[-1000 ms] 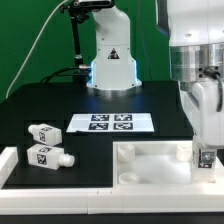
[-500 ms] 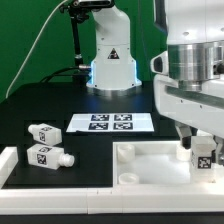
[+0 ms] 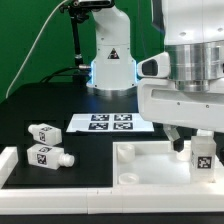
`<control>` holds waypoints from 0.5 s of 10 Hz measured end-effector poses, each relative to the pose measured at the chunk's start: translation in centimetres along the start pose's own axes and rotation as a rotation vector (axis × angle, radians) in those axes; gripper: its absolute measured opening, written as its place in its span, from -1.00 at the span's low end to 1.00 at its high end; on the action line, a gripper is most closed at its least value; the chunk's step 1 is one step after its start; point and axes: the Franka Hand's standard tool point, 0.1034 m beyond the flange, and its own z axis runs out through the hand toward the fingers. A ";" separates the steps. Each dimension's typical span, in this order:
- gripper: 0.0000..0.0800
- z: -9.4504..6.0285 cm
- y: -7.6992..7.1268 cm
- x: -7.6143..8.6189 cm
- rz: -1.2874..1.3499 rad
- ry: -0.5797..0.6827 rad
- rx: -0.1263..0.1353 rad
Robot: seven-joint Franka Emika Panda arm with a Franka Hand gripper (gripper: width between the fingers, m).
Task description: Assemble one leg
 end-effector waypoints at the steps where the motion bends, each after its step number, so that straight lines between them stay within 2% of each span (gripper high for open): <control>1: 0.62 -0.2 -0.3 0.1 -0.298 0.032 -0.014; 2: 0.62 -0.2 -0.4 0.3 -0.434 0.047 -0.015; 4: 0.59 -0.2 -0.4 0.3 -0.351 0.045 -0.012; 5: 0.18 -0.1 -0.4 0.2 -0.337 0.045 -0.012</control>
Offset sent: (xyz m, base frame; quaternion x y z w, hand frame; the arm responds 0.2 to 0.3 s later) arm 0.0000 0.0000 0.0000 0.0000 0.0000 0.0650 0.9979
